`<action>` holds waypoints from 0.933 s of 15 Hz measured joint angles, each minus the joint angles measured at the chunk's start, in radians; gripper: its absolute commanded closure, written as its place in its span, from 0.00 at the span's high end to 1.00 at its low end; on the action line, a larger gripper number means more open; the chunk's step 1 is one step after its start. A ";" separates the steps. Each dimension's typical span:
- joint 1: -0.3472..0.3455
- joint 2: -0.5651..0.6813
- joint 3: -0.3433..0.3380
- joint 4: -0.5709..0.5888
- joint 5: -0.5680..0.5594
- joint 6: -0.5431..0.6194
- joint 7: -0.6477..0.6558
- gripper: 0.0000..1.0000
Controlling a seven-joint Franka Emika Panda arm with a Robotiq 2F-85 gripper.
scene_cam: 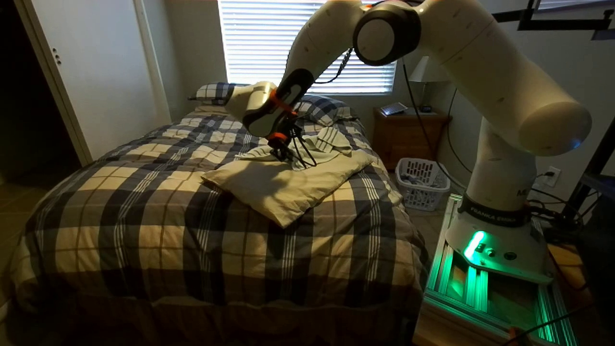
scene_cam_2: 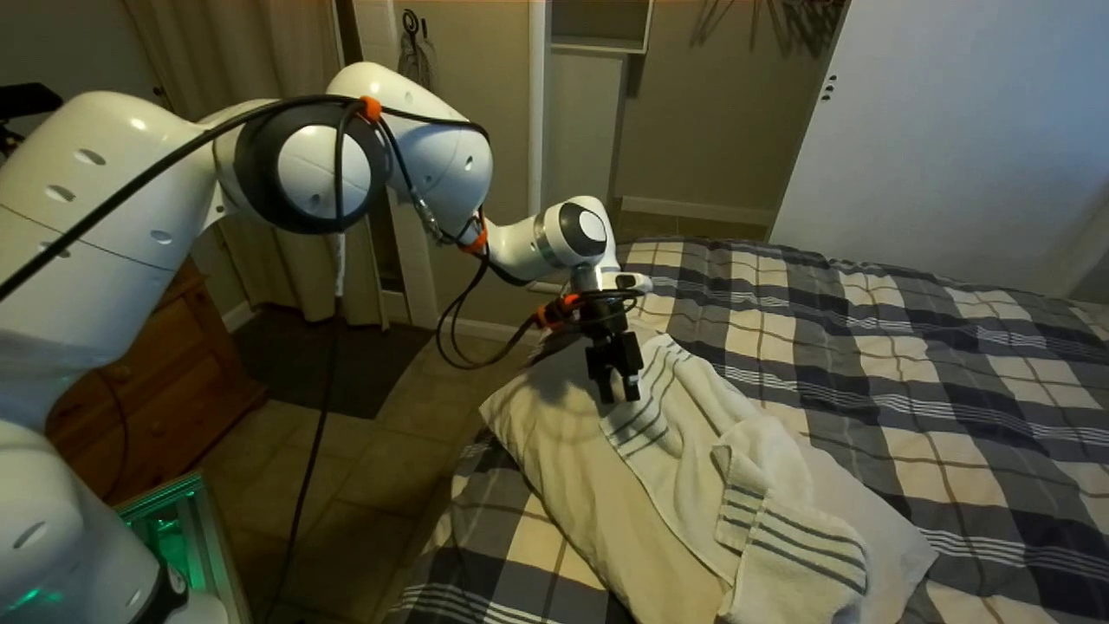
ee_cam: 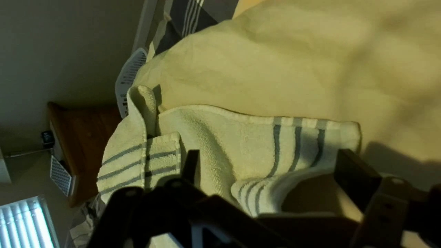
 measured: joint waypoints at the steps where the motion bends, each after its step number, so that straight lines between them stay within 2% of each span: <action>1: -0.001 -0.008 0.000 -0.010 0.000 0.027 0.018 0.94; 2: -0.002 -0.016 0.000 -0.020 -0.001 0.047 0.031 0.74; 4: -0.004 -0.029 0.000 -0.038 -0.008 0.067 0.051 0.68; 13: -0.020 -0.043 0.002 -0.083 -0.023 0.119 0.100 0.05; 14: -0.023 -0.043 0.006 -0.086 -0.023 0.135 0.110 0.01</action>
